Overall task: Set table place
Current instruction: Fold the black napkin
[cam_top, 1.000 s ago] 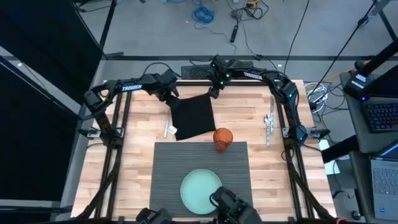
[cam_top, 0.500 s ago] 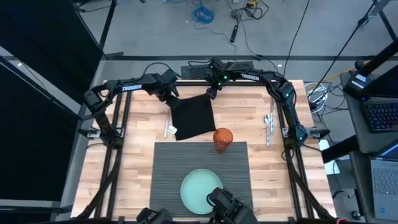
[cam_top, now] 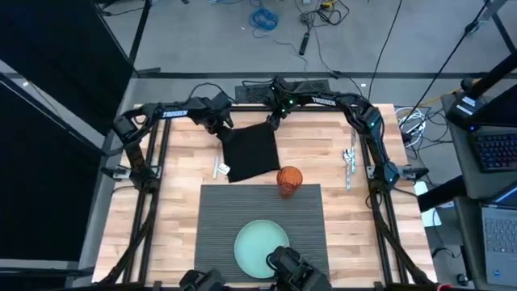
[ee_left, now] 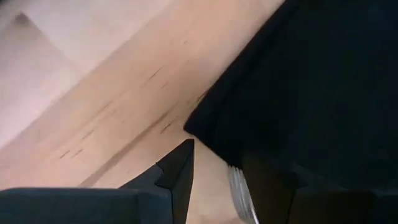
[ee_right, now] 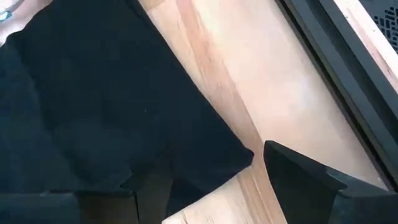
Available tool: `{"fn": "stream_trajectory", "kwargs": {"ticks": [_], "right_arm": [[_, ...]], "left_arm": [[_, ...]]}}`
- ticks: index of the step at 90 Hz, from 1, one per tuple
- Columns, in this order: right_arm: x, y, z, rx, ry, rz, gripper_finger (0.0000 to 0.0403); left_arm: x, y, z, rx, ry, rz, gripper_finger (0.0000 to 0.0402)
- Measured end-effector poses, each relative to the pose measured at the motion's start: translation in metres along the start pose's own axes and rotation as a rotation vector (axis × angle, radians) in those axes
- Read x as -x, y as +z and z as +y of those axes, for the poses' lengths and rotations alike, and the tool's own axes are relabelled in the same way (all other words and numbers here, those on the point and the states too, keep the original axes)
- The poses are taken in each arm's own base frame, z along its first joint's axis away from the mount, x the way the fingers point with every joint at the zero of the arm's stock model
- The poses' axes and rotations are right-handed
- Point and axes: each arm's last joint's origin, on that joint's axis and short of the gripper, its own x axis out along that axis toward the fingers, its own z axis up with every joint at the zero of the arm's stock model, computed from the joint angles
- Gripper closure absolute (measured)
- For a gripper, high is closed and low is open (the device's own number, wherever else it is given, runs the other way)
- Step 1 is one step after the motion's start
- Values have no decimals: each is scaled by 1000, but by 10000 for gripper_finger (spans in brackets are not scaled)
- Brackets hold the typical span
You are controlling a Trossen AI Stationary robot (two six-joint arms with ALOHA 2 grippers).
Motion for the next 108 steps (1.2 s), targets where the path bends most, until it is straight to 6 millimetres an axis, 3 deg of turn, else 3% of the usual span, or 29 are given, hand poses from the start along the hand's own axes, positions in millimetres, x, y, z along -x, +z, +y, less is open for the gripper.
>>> {"fn": "stream_trajectory", "kwargs": {"ticks": [26,61,78,91,108], "right_arm": [[0,-3,0,-13,4,28,188],[0,-3,1,-25,6,33,340],[-3,-3,8,7,16,37,386],[-4,-1,12,44,14,30,376],[-3,-1,10,41,2,29,293]], "left_arm": [[-9,3,0,-1,-8,-7,283],[-10,4,-2,-5,-25,-16,283],[-10,4,-2,-4,-27,-17,283],[-10,4,-2,-5,-29,-17,283],[-10,4,-2,-6,-31,-16,283]]}}
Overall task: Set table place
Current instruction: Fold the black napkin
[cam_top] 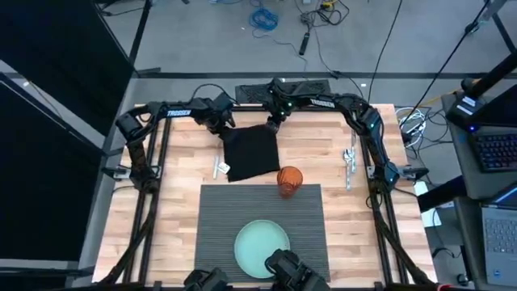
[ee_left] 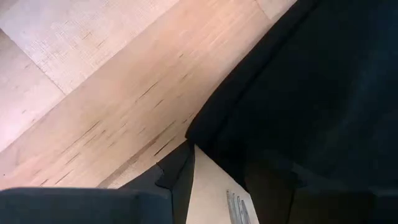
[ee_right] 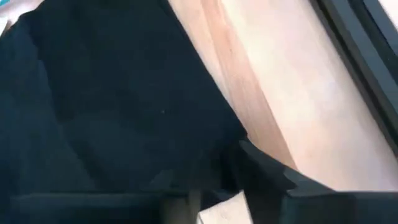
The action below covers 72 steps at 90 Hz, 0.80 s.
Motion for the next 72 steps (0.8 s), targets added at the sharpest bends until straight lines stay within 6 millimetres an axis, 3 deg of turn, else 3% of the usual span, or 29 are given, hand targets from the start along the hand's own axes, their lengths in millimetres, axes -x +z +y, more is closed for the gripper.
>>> {"fn": "stream_trajectory", "kwargs": {"ticks": [19,32,45,72], "right_arm": [[0,-4,-1,-34,-63,49,190],[0,-4,-2,-36,-74,52,158],[0,-5,-3,-50,-116,58,166],[-17,-11,-4,-86,-110,97,238]], "left_arm": [[0,0,0,0,0,0,283],[0,0,0,-1,-1,0,283],[0,0,0,-13,-1,-1,283],[0,0,0,-20,-3,-3,283]]}}
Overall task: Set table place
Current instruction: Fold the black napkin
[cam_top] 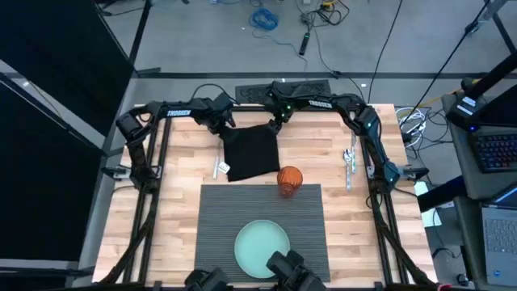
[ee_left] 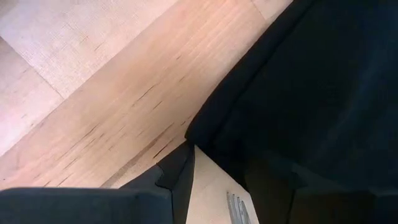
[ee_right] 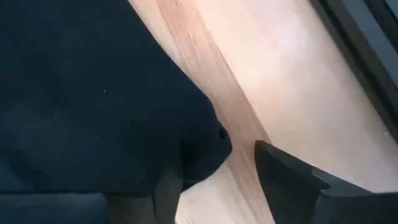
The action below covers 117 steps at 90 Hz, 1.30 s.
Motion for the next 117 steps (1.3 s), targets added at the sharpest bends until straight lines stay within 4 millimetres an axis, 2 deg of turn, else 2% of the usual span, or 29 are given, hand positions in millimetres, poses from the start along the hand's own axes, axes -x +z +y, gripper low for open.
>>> {"fn": "stream_trajectory", "kwargs": {"ticks": [9,18,26,31,38,63,92,109,117], "right_arm": [[0,1,1,4,-9,-7,269],[0,2,1,7,-16,-18,316],[0,2,1,6,-20,-14,374],[0,2,0,10,-20,-14,393],[1,2,0,4,-20,-12,395],[8,5,1,2,-24,4,403],[48,26,8,68,-50,33,403],[71,31,8,105,-72,80,403],[78,29,7,109,-86,116,403]], "left_arm": [[0,0,0,-1,0,0,283],[0,0,0,-8,0,0,295],[0,0,0,-28,-1,-3,327],[0,1,0,-37,-6,-5,358],[2,3,-2,-59,-11,-3,391],[15,19,-17,-145,1,-52,401],[42,33,-32,-235,88,-30,401],[57,35,-33,-257,124,-29,401],[73,35,-34,-259,127,-77,401]]}}
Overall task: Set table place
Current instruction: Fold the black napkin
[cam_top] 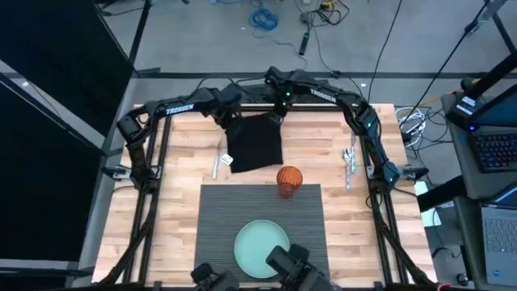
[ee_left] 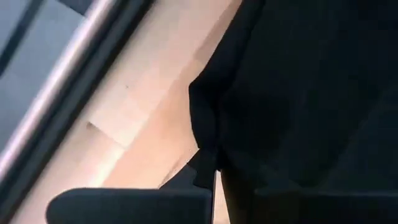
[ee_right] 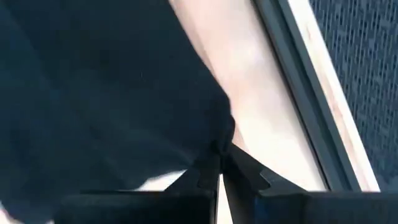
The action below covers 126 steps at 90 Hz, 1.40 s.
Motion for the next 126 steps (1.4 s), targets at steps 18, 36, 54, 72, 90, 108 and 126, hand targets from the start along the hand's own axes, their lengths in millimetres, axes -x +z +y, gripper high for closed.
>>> {"fn": "stream_trajectory", "kwargs": {"ticks": [18,36,54,72,90,108,126], "right_arm": [[6,-4,-2,2,15,37,403],[18,-9,7,6,83,54,403],[41,-12,25,11,102,47,403],[64,-16,48,32,112,40,403],[81,-20,75,67,125,39,403],[82,-22,102,123,142,65,403],[101,-28,131,169,154,30,403]], "left_arm": [[25,-3,-3,-6,-44,-54,401],[28,-5,-18,-46,-64,-29,401],[30,-6,-43,-103,-110,-24,401],[33,-10,-67,-139,-140,-7,401],[49,-17,-82,-144,-148,-19,401],[81,-25,-99,-171,-167,-119,401],[93,-36,-118,-184,-188,-107,401]]}}
